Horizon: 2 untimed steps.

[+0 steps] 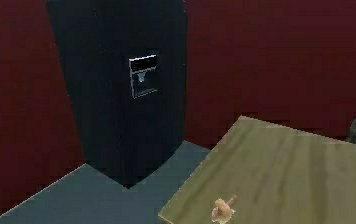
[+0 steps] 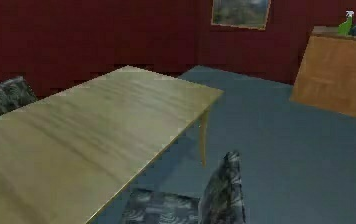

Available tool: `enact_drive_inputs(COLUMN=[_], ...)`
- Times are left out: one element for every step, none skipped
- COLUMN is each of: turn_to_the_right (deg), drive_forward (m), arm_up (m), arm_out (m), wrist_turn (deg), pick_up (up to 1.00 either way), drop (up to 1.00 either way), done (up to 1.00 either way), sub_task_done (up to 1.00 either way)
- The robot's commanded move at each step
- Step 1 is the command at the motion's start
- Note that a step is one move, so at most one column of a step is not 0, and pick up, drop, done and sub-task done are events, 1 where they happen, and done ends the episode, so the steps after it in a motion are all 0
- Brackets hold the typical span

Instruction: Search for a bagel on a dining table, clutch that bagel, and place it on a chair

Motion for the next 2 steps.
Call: enact_drive_inputs(turn_to_the_right=[-45.0, -24.0], drive_forward=[0.0, 0.0], arm_up=[0.0, 0.0], arm_out=[0.0, 0.0], wrist_turn=[0.0, 0.0], pick_up=[0.0, 0.0], drop=[0.0, 0.0], done=[0.0, 0.0], sub_task_done=[0.0, 0.0])
